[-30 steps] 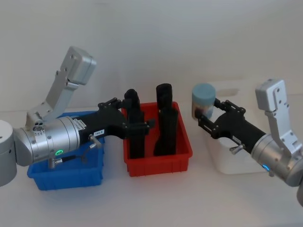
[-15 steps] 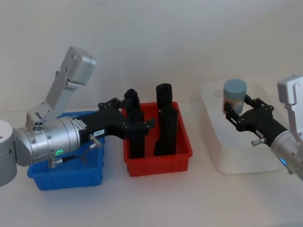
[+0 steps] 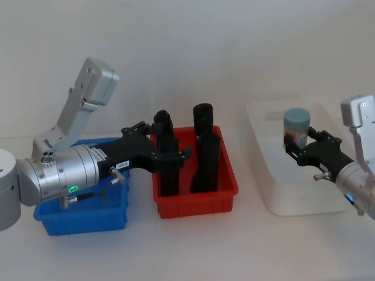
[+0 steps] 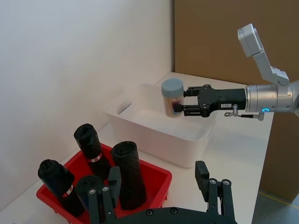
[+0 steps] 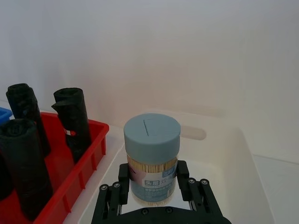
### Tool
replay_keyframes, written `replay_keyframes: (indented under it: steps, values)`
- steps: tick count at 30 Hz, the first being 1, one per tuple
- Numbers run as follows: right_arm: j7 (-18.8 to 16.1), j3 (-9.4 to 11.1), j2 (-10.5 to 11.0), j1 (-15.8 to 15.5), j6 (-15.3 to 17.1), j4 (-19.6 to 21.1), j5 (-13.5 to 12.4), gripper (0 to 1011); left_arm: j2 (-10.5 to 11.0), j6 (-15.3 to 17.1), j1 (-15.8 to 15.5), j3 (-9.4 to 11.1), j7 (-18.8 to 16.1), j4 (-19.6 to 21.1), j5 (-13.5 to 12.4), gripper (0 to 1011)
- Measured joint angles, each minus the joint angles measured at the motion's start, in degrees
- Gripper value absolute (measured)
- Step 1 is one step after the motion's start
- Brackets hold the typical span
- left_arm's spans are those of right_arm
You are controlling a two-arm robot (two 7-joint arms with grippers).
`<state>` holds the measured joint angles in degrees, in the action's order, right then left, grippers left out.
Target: Pick the cotton swabs from the blue box and place them into the white box.
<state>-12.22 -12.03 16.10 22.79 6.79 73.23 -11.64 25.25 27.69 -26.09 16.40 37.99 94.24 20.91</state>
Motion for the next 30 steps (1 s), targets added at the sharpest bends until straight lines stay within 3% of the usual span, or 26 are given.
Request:
replay_keyframes:
  steps: [7, 20, 30]
  values:
    - [-1.00, -0.22, -0.65, 1.71, 0.62, -3.52, 0.01, 610, 0.00, 0.00, 0.00, 0.00, 0.00, 0.00, 0.00, 1004]
    - [-2.03, -0.39, -1.18, 3.06, 0.45, -6.35, 0.07, 969, 0.00, 0.00, 0.00, 0.00, 0.00, 0.00, 0.00, 1004]
    - [-1.78, -0.25, -1.11, 2.81, -1.76, -5.83, -0.07, 1001, 0.00, 0.00, 0.00, 0.00, 0.00, 0.00, 0.00, 1004]
